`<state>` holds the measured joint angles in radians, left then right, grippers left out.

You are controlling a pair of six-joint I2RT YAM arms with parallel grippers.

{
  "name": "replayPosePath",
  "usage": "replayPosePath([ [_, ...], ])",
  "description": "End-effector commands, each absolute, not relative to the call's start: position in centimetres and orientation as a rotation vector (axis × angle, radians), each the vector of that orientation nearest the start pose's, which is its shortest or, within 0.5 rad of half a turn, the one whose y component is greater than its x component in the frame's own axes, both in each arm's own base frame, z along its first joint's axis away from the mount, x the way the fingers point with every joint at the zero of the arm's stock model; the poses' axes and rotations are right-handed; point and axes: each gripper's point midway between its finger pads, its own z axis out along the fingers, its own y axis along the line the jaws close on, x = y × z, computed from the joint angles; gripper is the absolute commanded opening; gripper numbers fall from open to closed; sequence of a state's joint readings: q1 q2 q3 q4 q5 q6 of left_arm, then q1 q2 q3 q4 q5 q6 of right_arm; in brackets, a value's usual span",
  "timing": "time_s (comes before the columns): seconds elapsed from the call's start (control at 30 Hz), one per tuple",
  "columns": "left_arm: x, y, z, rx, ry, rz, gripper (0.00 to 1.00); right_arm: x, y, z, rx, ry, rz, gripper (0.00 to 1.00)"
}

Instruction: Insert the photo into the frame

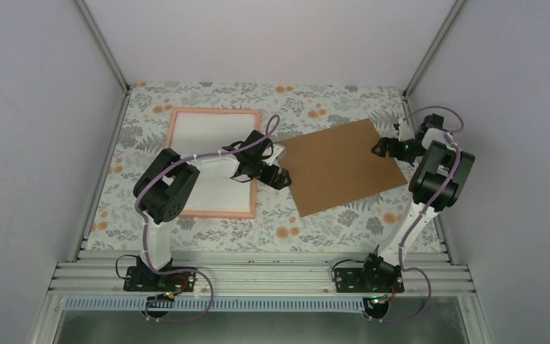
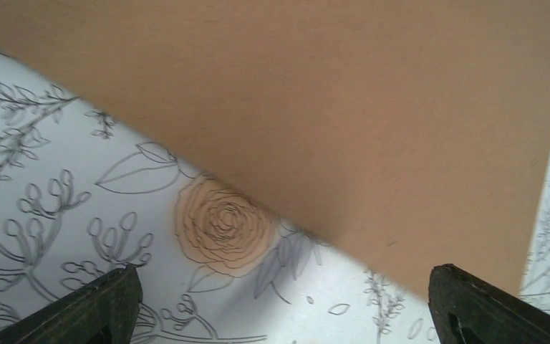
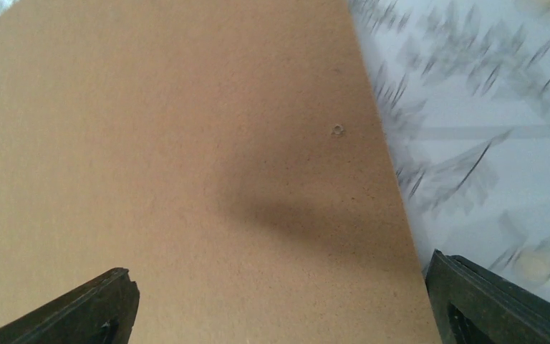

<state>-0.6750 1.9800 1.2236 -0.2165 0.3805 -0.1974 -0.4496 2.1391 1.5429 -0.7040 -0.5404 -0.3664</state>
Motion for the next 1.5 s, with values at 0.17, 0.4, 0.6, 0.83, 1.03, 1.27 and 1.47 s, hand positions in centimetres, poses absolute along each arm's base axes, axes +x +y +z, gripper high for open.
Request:
replayPosePath([
  [0.17, 30.5, -35.2, 4.5, 0.658, 2.65, -1.025, 1.0, 35.7, -7.0, 2.7, 0.002, 2.791, 0.807, 1.0],
  [0.4, 30.1, -35.1, 3.9, 0.543, 2.729, -1.061, 1.0, 36.2, -9.7, 4.3, 0.076, 2.759, 0.698, 1.0],
  [0.6, 30.8, -33.0, 3.0, 0.276, 2.843, -0.933, 1.0, 36.2, -10.4, 3.3, 0.106, 2.766, 0.63, 1.0],
  [0.83, 30.6, -33.5, 0.3, 0.167, 2.942, -0.978, 1.0, 35.5, -9.5, 0.9, 0.126, 2.804, 0.71, 0.98],
  [1.03, 31.7, -36.4, 1.6, 0.254, 2.859, -1.175, 1.0, 34.8, -9.0, -0.1, 0.105, 2.833, 0.753, 0.97],
  [1.27, 33.0, -38.5, 8.8, 0.407, 2.555, -1.358, 1.0, 34.6, -7.7, -0.6, 0.101, 2.825, 0.862, 0.94],
  [1.47, 33.4, -38.8, 14.7, 0.528, 2.355, -1.393, 1.0, 34.6, -6.1, 0.1, 0.07, 2.795, 0.94, 0.93],
])
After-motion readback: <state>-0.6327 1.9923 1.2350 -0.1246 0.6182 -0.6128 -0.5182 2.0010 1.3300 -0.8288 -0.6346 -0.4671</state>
